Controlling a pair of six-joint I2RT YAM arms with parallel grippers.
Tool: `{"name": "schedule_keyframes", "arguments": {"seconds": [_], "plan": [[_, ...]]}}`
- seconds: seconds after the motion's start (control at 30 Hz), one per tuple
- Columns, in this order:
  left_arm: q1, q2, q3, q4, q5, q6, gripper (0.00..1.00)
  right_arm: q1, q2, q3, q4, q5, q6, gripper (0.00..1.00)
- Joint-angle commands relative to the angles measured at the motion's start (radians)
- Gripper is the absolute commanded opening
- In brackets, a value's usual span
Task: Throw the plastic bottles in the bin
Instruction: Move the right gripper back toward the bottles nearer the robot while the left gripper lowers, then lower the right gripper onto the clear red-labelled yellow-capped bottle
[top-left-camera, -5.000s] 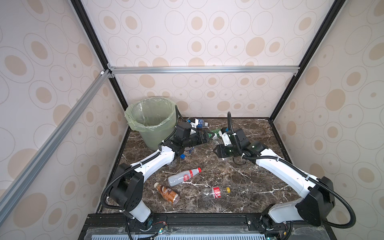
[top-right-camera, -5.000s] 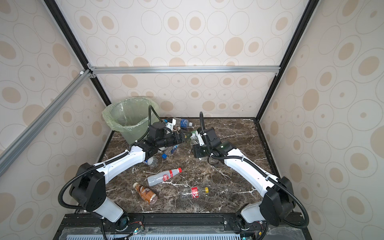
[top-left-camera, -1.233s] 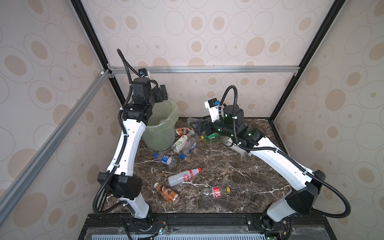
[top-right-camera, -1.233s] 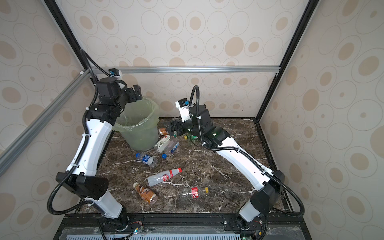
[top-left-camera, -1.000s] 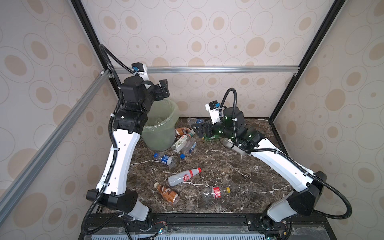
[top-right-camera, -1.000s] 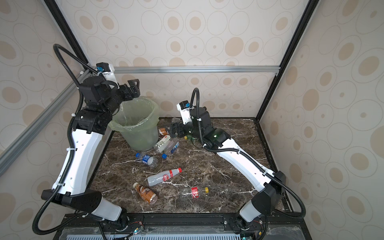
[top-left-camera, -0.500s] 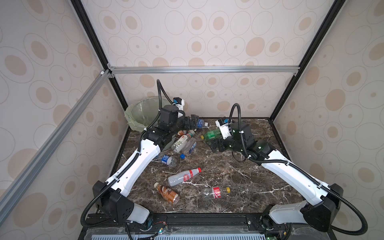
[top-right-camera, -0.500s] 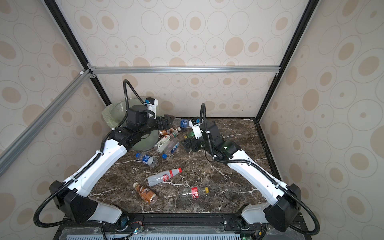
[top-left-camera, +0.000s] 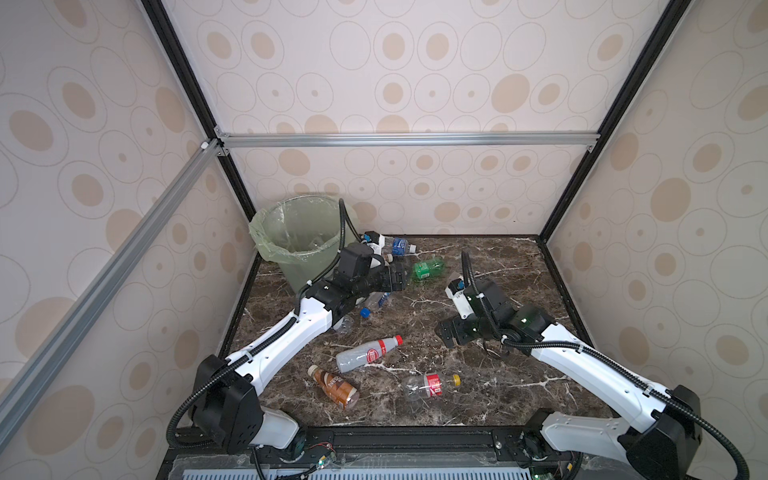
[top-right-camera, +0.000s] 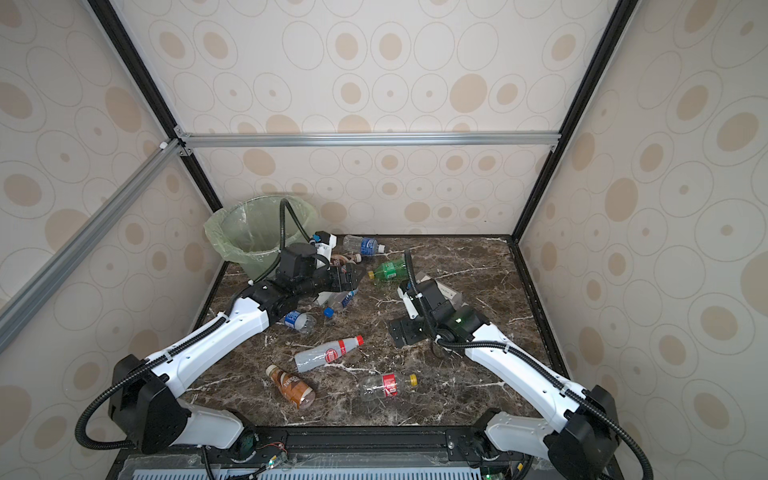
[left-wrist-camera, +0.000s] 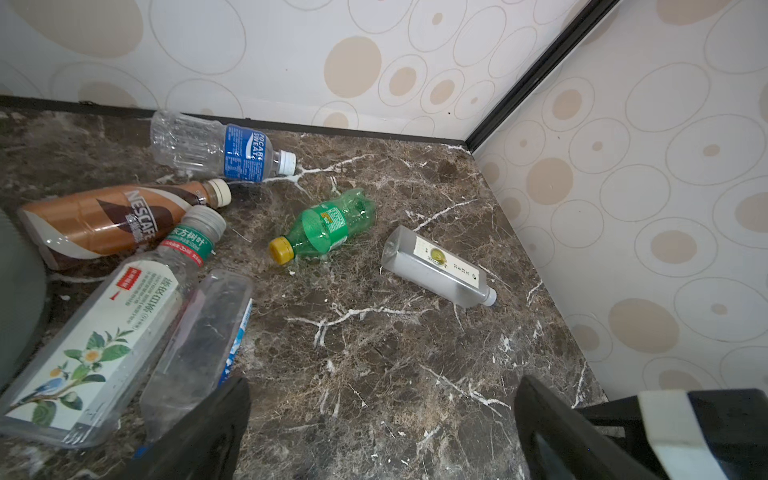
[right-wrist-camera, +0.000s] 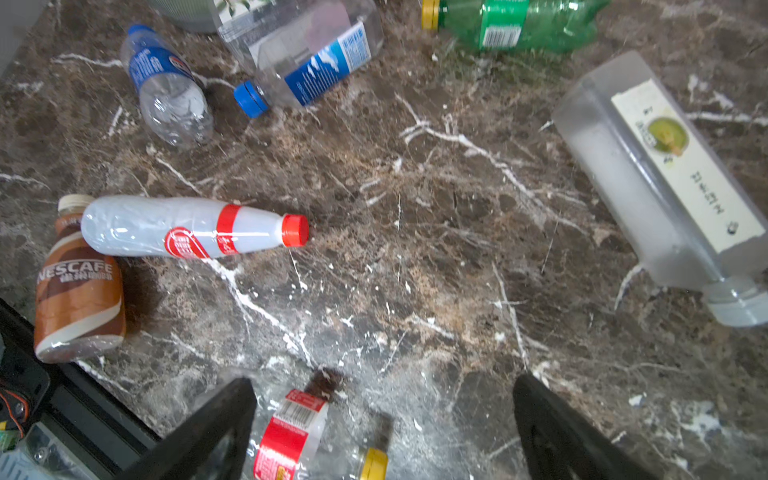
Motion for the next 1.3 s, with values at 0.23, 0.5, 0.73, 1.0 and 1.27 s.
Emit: {"name": "schedule_keyframes", "arguments": {"seconds": [0.23,0.5,0.73,1.0,1.27], "plan": [[-0.007,-0.06,-0.094,0.091,0.024,-0.061,0.99,0.037,-0.086,-0.113,-0.116,-0.055,0.052,1.0],[-0.007,-0.062,-0.11,0.094,0.032,-0.071,0.99,0.125,-0.057,-0.15,-0.091,-0.071,0.044,1.0],[-0.007,-0.067,-0.133,0.093,0.031,-0.08,0.99,0.196,-0.016,-0.153,-0.094,-0.051,0.044,1.0],[-0.006,-0.062,-0.136,0.09,0.033,-0.082,0.99,0.277,0.054,-0.167,-0.053,-0.03,0.061,1.0],[-0.007,-0.057,-0.151,0.1,0.04,-0.092,0.99,0.336,0.112,-0.155,-0.04,0.013,0.046,1.0]]}}
